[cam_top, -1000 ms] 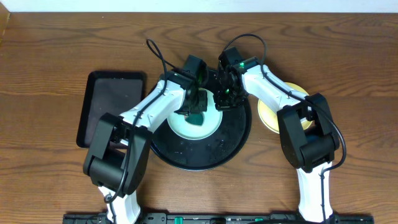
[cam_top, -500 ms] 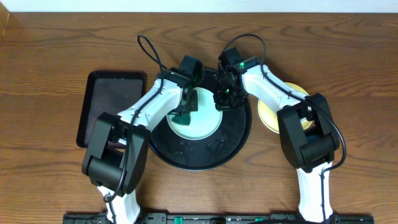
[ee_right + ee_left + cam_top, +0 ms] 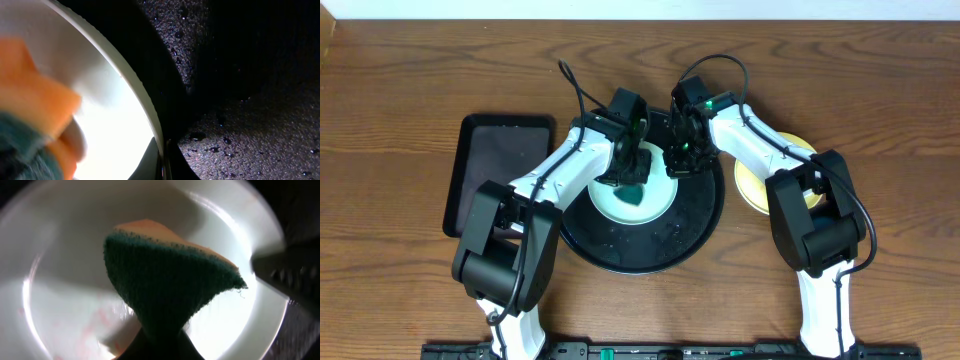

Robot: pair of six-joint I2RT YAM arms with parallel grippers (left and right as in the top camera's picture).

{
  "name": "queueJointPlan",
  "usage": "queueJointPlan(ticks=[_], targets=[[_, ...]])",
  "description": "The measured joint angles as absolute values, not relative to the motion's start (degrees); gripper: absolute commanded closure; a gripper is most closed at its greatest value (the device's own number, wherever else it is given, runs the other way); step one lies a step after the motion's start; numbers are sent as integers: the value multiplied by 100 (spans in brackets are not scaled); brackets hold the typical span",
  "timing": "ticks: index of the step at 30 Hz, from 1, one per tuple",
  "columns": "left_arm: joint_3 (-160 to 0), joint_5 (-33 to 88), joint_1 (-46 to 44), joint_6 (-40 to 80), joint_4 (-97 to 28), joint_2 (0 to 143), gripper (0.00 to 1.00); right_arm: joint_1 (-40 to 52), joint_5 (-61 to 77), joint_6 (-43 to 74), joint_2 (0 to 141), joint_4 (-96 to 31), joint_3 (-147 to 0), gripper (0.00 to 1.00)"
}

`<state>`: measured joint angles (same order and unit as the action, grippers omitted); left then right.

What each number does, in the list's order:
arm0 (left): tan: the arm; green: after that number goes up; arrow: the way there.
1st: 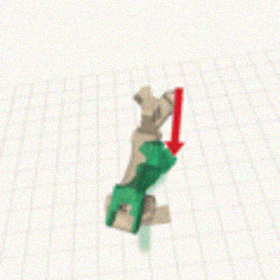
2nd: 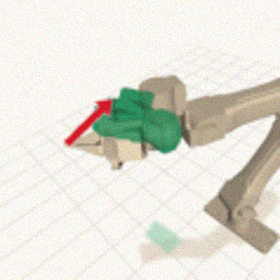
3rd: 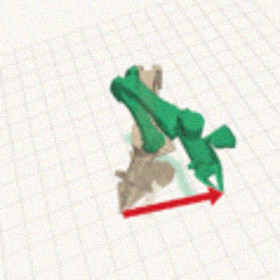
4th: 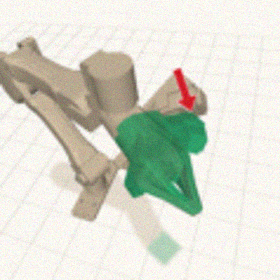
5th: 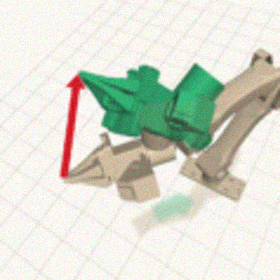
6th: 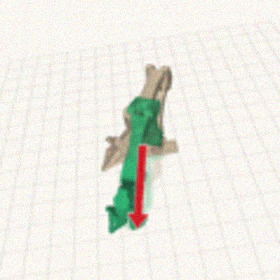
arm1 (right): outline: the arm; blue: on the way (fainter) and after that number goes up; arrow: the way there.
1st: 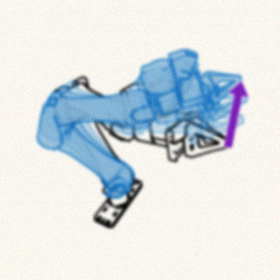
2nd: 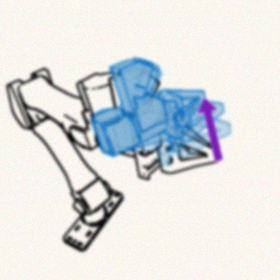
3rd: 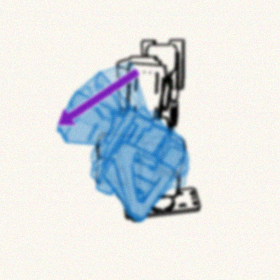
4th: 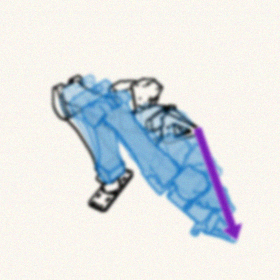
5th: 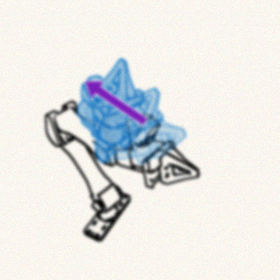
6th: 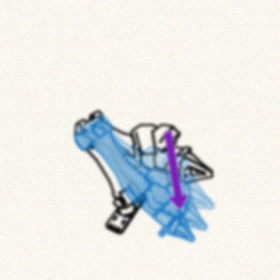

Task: Clean dirty plates on tray and stack at the side
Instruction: 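Scrub the mint plate with the sponge in the left gripper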

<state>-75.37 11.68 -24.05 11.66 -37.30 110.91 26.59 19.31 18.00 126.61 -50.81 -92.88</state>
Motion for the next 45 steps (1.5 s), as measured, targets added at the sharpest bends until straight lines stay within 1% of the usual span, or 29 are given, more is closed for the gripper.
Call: queueJointPlan(ticks=[7,9,13,17,22,25,30,34,38,40,42,45], targets=[[-7537,-40,-2405,1302,-3470,11091,93,2659,1931,1800,12661,-5081,-9288,99],[-7537,-390,-2405,1428,-3686,11091,93,2659,1931,1800,12661,-5081,-9288,99],[-7535,-523,-2405,1573,-4202,11091,92,2659,1933,1800,12661,-5081,-9288,99],[-7535,-174,-2410,1494,-4624,11091,93,2661,1953,1800,12661,-5074,-9288,99],[-7535,875,-2403,742,-4814,11091,93,2665,1957,1798,12663,-5076,-9288,99],[-7531,1229,-2403,508,-4600,11091,92,2665,1957,1798,12663,-5076,-9288,99],[-7526,1446,-2405,355,-3802,11091,92,2665,1957,1798,12663,-5076,-9288,99],[-7524,939,-2405,565,-3546,11091,92,2665,1957,1798,12663,-5078,-9288,99],[-7524,-58,-2405,1129,-3671,11091,92,2665,1957,1798,12663,-5076,-9288,99],[-7524,-357,-2405,1352,-3806,11091,93,2665,1957,1798,12663,-5076,-9288,99],[-7524,-499,-2405,1509,-3994,11091,93,2665,1957,1798,12663,-5076,-9288,99],[-7524,-386,-2405,1568,-4272,11091,93,2665,1957,1798,12663,-5076,-9288,99]])
